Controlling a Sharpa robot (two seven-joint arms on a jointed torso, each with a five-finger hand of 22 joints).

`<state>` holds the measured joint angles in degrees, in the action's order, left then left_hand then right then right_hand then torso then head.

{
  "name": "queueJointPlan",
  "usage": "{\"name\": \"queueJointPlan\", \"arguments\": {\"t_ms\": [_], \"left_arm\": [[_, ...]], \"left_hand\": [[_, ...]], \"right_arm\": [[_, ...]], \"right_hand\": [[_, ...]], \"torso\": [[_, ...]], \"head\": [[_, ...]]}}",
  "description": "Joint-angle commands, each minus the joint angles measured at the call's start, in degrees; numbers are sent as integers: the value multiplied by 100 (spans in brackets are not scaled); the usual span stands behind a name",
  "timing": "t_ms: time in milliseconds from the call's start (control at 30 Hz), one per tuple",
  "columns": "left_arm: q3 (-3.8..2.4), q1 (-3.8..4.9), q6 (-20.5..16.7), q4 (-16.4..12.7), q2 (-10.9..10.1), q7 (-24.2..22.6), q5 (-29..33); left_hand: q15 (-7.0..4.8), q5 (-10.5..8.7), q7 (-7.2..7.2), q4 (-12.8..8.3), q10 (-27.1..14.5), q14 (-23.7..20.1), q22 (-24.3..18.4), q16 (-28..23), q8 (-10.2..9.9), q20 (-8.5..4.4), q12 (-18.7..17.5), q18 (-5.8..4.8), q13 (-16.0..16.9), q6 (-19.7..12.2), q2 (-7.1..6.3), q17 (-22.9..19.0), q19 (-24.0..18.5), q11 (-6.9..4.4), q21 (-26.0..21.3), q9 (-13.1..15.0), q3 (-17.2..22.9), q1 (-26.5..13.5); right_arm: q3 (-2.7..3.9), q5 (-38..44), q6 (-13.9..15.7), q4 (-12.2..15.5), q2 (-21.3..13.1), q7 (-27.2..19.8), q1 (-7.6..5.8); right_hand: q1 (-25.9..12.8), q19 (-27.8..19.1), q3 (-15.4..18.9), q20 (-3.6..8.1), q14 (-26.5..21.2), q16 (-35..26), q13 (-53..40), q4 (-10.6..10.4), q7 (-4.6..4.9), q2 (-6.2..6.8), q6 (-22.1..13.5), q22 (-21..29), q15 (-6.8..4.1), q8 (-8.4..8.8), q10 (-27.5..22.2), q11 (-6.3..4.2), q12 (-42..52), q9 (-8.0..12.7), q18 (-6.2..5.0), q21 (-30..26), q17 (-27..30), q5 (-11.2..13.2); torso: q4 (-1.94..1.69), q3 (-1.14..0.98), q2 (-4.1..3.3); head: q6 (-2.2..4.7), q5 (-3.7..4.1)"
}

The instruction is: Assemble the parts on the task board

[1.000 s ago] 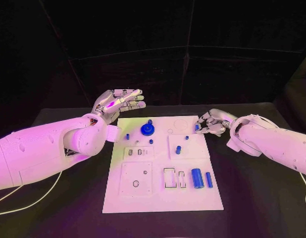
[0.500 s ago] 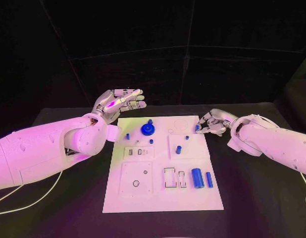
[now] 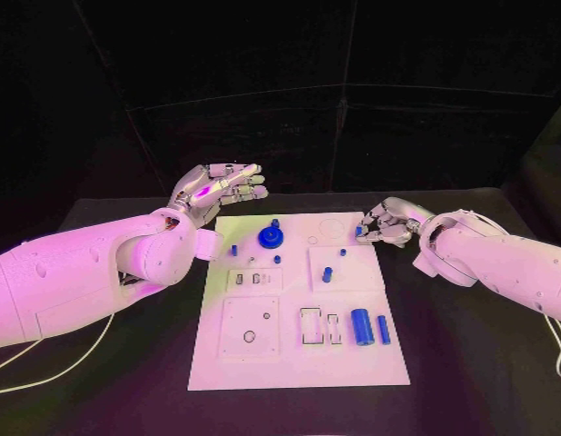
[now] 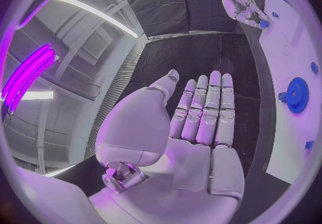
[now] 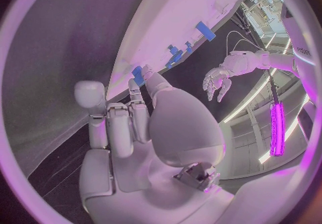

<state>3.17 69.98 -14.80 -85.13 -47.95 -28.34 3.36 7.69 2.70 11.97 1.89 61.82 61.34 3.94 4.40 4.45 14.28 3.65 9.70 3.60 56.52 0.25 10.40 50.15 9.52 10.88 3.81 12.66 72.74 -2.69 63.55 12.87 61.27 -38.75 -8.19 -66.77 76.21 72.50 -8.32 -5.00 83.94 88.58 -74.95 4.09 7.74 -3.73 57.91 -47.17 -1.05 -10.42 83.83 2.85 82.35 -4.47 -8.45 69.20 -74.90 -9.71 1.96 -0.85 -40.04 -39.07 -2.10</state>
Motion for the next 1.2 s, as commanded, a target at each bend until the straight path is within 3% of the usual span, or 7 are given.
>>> {"name": "queueJointPlan", "arguments": {"t_ms": [33, 233, 367, 533, 767, 933, 1200], "left_arm": [[-1, 5, 95, 1, -6, -26, -36], [-1, 5, 94, 12, -15, -24, -36], [0, 5, 88, 22, -23, -24, -36], [0, 7, 81, 48, -17, -23, -36], [0, 8, 80, 121, 32, -15, -34], [0, 9, 75, 178, 70, -11, -14], [0, 15, 51, 235, 100, -8, 19]], "left_hand": [[-1, 6, 30, -32, 7, 60, 5, 34, -19, 14, 13, 95, 7, 27, 33, -7, 47, -2, -14, -2, -9, -37], [-1, 6, 31, -33, 8, 61, 5, 33, -19, 13, 13, 95, 7, 28, 34, -9, 49, -1, -14, -2, -8, -37], [-1, 6, 31, -35, 8, 63, 4, 33, -20, 13, 13, 95, 7, 28, 35, -10, 51, -1, -15, -2, -6, -35], [-1, 6, 29, -38, 10, 65, 4, 33, -20, 12, 13, 95, 7, 29, 37, -12, 54, -1, -15, -2, -4, -32], [-3, 6, 25, -45, 17, 74, 4, 35, -19, 10, 15, 95, 8, 34, 40, -16, 62, -4, -15, -1, 1, -27], [-9, 6, 22, -50, 25, 93, 5, 42, -19, 7, 17, 96, 9, 40, 43, -19, 78, -7, -12, 0, 5, -26], [-14, 6, 20, -54, 31, 114, 7, 49, -19, 2, 18, 97, 9, 45, 43, -24, 97, -10, -9, 0, 6, -29]], "right_arm": [[4, -91, 427, 77, -29, -50, -10], [15, -143, 723, 451, -204, 33, -16], [100, -118, 899, 828, -341, 168, -26], [164, 190, 1166, 1507, -450, 483, -57], [177, 866, 1393, 1990, -220, 1027, -64], [158, 1217, 1435, 2068, 106, 1367, -58], [1, 1630, 1255, 2145, 564, 1868, 0]], "right_hand": [[-53, 19, -66, 48, 544, 36, -619, 1, -27, -45, 33, -10, -50, 32, 12, -26, 24, 29, 96, 43, -1226, -84], [-75, 28, -114, 48, 547, 42, -625, 3, -18, -49, 11, -23, -46, 63, 16, -19, 26, 43, 100, 53, -1240, -168], [-69, 37, -151, 48, 550, 48, -629, 17, -17, -54, 8, -36, -46, 74, 20, -18, 29, 47, 102, 61, -1257, -198], [-62, 51, -178, 48, 555, 56, -637, 33, -13, -48, -2, -64, -45, 88, 26, -16, 35, 51, 107, 76, -1278, -203], [-31, 66, -303, 47, 559, 64, -636, 87, -11, -60, 16, -84, -43, 107, 28, -15, 30, 53, 110, 91, -1298, -124], [-65, 69, -338, 45, 560, 65, -638, 86, -8, -40, 29, -86, -40, 113, 30, -11, 31, 52, 111, 93, -1302, -79], [-95, 73, -368, 44, 559, 63, -642, 76, -9, -40, 44, -94, -40, 115, 34, -11, 33, 51, 112, 98, -1296, -63]], "torso": [[4, -4, 0], [3, 6, 10], [2, 14, 18], [10, 4, 12], [13, -2, 31], [-4, 7, 59], [-14, 13, 84]], "head": [[0, -2], [-9, -6], [-12, -6], [-23, -39], [-73, -136], [-104, -165], [-165, -211]]}}
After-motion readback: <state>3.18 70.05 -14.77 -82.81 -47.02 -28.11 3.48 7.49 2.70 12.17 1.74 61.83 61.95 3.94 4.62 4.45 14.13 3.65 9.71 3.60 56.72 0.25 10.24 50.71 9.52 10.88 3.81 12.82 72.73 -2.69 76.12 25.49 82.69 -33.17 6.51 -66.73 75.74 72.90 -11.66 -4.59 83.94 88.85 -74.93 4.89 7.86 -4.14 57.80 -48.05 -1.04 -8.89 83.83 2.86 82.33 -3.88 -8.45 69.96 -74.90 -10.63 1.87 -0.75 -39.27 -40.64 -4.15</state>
